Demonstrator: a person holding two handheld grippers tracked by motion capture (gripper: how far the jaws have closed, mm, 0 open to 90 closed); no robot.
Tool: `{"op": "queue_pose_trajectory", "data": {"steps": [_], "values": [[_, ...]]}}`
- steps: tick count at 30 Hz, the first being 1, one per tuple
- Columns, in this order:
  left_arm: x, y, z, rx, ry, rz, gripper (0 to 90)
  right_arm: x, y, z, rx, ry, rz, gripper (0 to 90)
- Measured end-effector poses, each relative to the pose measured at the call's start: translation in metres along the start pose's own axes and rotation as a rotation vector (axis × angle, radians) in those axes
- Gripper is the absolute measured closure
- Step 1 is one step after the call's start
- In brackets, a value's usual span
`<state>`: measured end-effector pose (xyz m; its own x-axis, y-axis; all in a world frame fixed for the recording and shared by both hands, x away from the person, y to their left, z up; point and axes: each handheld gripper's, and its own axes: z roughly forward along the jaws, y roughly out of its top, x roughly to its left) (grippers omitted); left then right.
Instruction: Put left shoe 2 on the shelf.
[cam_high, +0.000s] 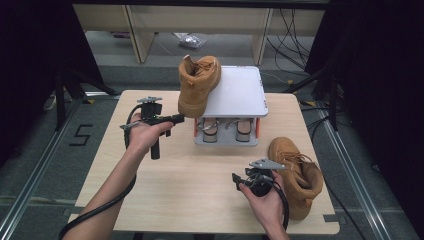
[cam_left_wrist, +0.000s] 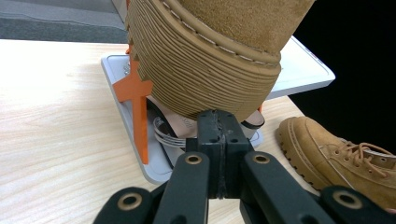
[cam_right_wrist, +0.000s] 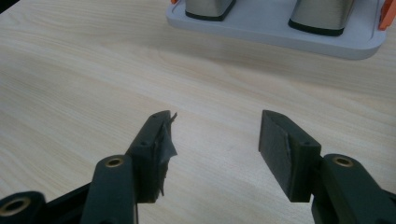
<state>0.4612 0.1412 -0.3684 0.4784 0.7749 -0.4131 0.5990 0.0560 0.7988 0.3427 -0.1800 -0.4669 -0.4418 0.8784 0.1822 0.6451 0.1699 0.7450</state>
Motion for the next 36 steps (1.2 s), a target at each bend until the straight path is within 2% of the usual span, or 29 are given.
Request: {"op": "queue_pose_trajectory", "data": {"steps": [2,4,6,9,21,23,25,27,36], "values": [[0.000,0.001,0.000,0.004,-0.001,0.000,89.6,0.001,0.000,-0.001,0.015,-0.007,0.005,45.3],[0.000,0.001,0.001,0.002,-0.005,-0.011,89.7,0.001,0.000,-0.001,0.012,-0.012,-0.006,45.3],[-0.002,0.000,0.002,-0.005,0.001,-0.021,89.7,0.001,0.000,0.000,0.003,-0.002,0.006,45.3],[-0.004,0.001,0.005,-0.008,0.002,-0.021,89.8,-0.001,0.000,0.000,0.001,0.001,-0.001,45.3],[-0.012,0.005,0.019,0.021,-0.014,-0.028,89.8,-0.001,0.000,-0.002,0.010,-0.014,-0.003,45.3],[-0.014,0.005,0.022,0.028,-0.017,-0.029,89.8,0.000,0.000,-0.002,0.004,-0.003,0.013,45.3],[-0.016,0.006,0.024,0.028,-0.011,-0.030,89.8,-0.002,0.001,-0.001,-0.007,0.008,-0.007,45.3],[-0.017,0.006,0.025,0.026,-0.008,-0.030,89.9,-0.002,0.000,-0.003,-0.009,-0.004,0.007,45.3],[-0.023,0.008,0.030,0.032,-0.016,-0.014,89.8,-0.004,0.001,-0.005,0.000,-0.013,0.008,45.3]]}}
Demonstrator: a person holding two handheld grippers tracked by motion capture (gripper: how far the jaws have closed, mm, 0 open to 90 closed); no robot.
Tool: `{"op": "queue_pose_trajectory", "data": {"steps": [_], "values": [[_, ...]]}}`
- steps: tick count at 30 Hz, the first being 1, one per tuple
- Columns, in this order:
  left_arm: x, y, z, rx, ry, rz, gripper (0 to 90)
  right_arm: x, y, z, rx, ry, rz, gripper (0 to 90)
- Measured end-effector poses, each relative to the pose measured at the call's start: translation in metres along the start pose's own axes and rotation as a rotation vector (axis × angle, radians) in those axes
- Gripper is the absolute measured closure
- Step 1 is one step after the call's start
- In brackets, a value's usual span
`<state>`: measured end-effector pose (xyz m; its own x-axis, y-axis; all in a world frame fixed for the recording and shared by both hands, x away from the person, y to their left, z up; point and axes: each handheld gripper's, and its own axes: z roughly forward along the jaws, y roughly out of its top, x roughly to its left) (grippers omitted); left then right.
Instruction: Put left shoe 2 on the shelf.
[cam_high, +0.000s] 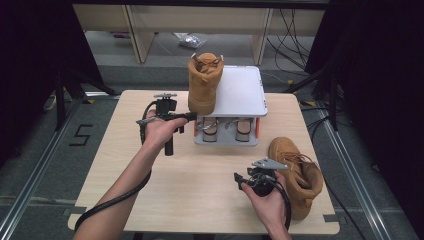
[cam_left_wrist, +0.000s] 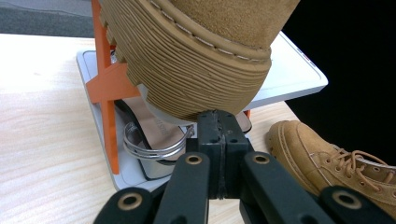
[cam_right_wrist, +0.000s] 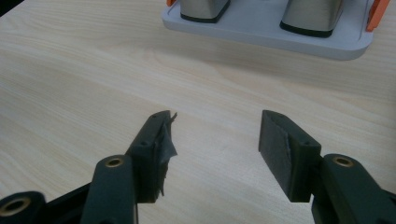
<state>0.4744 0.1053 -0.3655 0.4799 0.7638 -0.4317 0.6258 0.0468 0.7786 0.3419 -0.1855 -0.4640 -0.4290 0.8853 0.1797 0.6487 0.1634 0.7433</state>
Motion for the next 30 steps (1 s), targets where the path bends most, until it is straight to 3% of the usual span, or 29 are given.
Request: {"op": "queue_pose_trajectory", "data": {"steps": [14,21,27,30], "values": [[0.000,0.006,0.003,0.010,0.008,0.002,89.8,0.000,0.000,0.000,0.002,-0.006,-0.001,45.3],[0.003,0.002,0.007,0.008,-0.001,-0.018,89.7,0.000,0.000,0.000,0.001,0.001,0.001,45.3],[0.002,0.000,0.004,-0.015,0.007,0.016,85.7,-0.002,0.000,0.000,-0.002,-0.002,0.000,45.2],[0.002,-0.004,-0.003,-0.038,0.014,0.065,81.6,-0.002,0.000,0.000,-0.002,-0.002,-0.001,45.2]]}}
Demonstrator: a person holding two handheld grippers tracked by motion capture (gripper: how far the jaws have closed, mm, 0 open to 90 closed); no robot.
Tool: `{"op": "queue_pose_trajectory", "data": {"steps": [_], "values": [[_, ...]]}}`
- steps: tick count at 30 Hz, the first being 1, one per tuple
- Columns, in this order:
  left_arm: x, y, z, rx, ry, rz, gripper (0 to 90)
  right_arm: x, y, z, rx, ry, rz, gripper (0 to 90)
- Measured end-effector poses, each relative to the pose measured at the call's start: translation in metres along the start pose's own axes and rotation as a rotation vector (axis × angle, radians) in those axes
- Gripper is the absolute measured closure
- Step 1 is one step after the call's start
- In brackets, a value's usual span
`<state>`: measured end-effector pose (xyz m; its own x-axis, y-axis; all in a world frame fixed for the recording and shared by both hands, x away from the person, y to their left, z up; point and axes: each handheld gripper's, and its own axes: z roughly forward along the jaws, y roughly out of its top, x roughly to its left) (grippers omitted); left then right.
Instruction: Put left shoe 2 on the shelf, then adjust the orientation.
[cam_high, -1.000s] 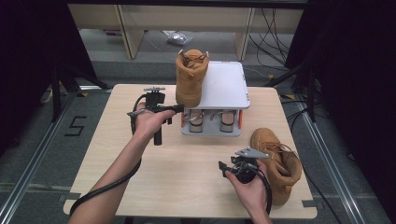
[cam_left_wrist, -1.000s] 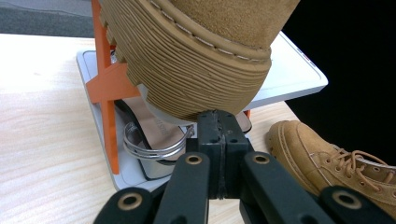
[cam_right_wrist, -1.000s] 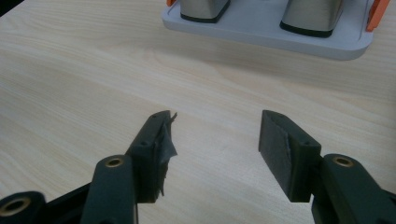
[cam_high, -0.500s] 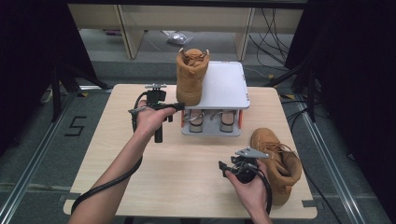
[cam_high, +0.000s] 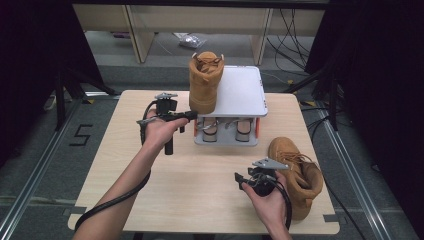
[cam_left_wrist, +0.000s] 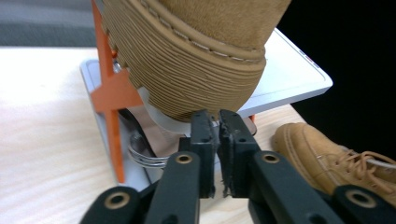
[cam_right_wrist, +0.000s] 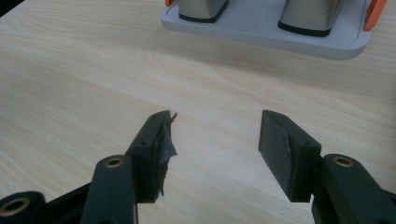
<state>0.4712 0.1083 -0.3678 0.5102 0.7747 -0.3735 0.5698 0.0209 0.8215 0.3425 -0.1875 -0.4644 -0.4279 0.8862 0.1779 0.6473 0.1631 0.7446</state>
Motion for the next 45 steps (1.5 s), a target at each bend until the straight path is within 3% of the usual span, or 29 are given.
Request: {"op": "queue_pose_trajectory", "data": {"steps": [2,4,5,7,10,13,16,20,21,25,27,29,30,31,33,34,35,37,38,39,40,41,45], "values": [[0.001,-0.004,-0.006,-0.009,0.000,0.011,77.2,-0.002,-0.001,0.001,-0.009,0.013,-0.003,45.1],[0.004,-0.011,-0.013,-0.031,0.002,0.037,72.1,-0.002,0.000,0.001,-0.009,-0.006,-0.010,45.1],[0.006,-0.015,-0.016,-0.038,0.002,0.047,68.4,0.001,0.000,0.001,-0.003,0.016,0.025,45.0],[0.009,-0.021,-0.022,-0.046,0.018,0.053,61.9,-0.001,0.001,0.000,-0.003,-0.003,0.004,45.0],[0.016,-0.033,-0.031,-0.061,0.025,0.057,54.2,-0.002,0.002,0.000,-0.007,0.012,0.013,44.9],[0.022,-0.043,-0.037,-0.070,0.049,0.067,46.7,-0.003,0.003,-0.001,-0.016,-0.005,0.006,44.8],[0.028,-0.052,-0.043,-0.079,0.052,0.043,45.3,-0.004,0.004,-0.002,-0.013,0.003,0.017,44.7],[0.037,-0.063,-0.049,-0.096,0.055,0.054,45.0,-0.004,0.003,-0.002,-0.004,-0.014,0.012,44.7],[0.036,-0.066,-0.052,-0.081,0.061,0.027,44.9,-0.004,0.003,-0.001,-0.005,0.000,0.015,44.6],[0.040,-0.074,-0.058,-0.092,0.079,-0.012,43.3,-0.004,0.003,-0.001,-0.004,0.002,0.012,44.3],[0.041,-0.077,-0.061,-0.102,0.083,-0.038,41.3,-0.004,0.004,-0.002,-0.002,-0.021,0.015,44.1],[0.042,-0.080,-0.064,-0.103,0.092,-0.027,41.6,-0.004,0.005,-0.003,-0.009,-0.001,0.015,43.9],[0.043,-0.082,-0.065,-0.108,0.090,-0.029,41.7,-0.004,0.006,-0.004,-0.002,-0.025,0.006,43.9],[0.044,-0.084,-0.066,-0.111,0.090,-0.030,41.9,-0.004,0.007,-0.004,-0.016,-0.004,0.010,43.8],[0.046,-0.087,-0.068,-0.123,0.095,-0.024,42.3,-0.004,0.009,-0.006,-0.009,-0.013,0.013,42.8],[0.047,-0.090,-0.069,-0.127,0.101,-0.025,42.3,-0.001,0.009,-0.007,-0.012,-0.008,0.052,42.8],[0.048,-0.091,-0.069,-0.129,0.106,-0.024,42.4,-0.006,0.011,-0.007,-0.014,-0.005,0.017,42.7],[0.051,-0.096,-0.070,-0.129,0.109,-0.019,42.5,-0.004,0.013,-0.008,-0.013,0.001,0.067,42.7],[0.053,-0.098,-0.071,-0.130,0.110,-0.015,42.5,-0.009,0.014,-0.009,-0.026,-0.002,0.020,42.7],[0.053,-0.100,-0.071,-0.131,0.114,-0.018,42.5,-0.006,0.015,-0.010,-0.019,-0.009,0.060,42.7],[0.055,-0.103,-0.073,-0.134,0.122,-0.015,42.5,-0.006,0.016,-0.011,-0.022,0.000,0.069,42.7],[0.055,-0.106,-0.073,-0.132,0.125,-0.010,42.6,-0.011,0.017,-0.011,-0.029,-0.009,0.035,42.7],[0.058,-0.116,-0.077,-0.130,0.132,-0.014,43.0,-0.013,0.020,-0.014,-0.025,-0.016,0.050,41.7]]}}
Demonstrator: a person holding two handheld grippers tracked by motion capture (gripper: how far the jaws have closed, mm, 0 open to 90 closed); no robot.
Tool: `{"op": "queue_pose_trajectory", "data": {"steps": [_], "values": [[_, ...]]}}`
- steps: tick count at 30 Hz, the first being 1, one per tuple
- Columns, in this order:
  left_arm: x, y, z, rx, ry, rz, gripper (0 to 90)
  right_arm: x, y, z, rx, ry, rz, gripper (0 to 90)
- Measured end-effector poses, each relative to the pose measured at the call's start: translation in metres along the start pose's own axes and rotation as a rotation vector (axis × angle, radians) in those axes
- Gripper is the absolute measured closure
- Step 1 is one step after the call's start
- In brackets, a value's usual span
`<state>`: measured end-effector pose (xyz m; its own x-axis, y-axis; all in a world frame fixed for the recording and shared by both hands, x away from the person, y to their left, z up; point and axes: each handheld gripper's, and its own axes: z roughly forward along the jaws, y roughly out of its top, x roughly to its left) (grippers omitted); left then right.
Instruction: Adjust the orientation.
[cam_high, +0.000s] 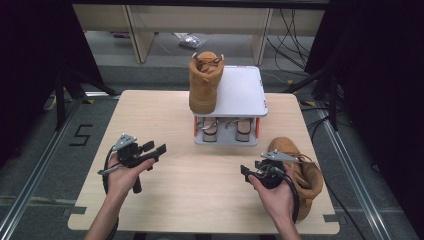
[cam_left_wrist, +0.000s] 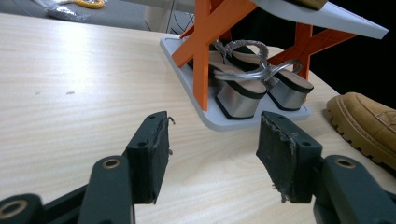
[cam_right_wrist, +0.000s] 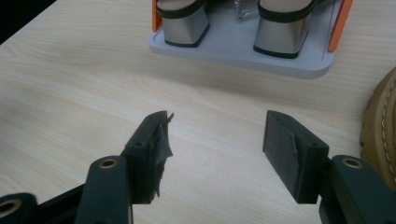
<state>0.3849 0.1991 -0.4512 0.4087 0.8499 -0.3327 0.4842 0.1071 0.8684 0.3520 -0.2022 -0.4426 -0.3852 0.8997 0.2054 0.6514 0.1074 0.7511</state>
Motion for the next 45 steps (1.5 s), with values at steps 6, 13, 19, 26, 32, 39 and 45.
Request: {"op": "queue_pose_trajectory", "data": {"steps": [6,13,19,26,32,39,45], "values": [[0.004,-0.005,-0.011,0.004,0.008,0.008,42.8,-0.001,0.011,-0.008,-0.019,0.003,0.033,43.0],[0.005,-0.011,-0.016,0.008,0.012,-0.001,42.6,-0.007,0.028,-0.017,0.024,0.000,0.017,45.7],[0.003,-0.013,-0.014,0.015,0.004,-0.006,42.5,-0.018,0.039,-0.023,0.064,0.002,0.023,47.9],[0.003,-0.013,-0.015,0.011,0.008,-0.011,42.4,-0.024,0.045,-0.031,0.121,-0.013,0.085,51.5],[0.003,-0.016,-0.014,0.019,0.001,-0.014,42.5,-0.030,0.052,-0.042,0.123,-0.022,0.079,56.2],[0.002,-0.016,-0.012,0.018,0.001,-0.021,42.5,-0.038,0.063,-0.059,0.116,-0.044,0.101,57.3],[0.002,-0.017,-0.012,0.023,0.000,-0.020,42.5,-0.048,0.068,-0.071,0.105,-0.077,0.141,57.4]]}}
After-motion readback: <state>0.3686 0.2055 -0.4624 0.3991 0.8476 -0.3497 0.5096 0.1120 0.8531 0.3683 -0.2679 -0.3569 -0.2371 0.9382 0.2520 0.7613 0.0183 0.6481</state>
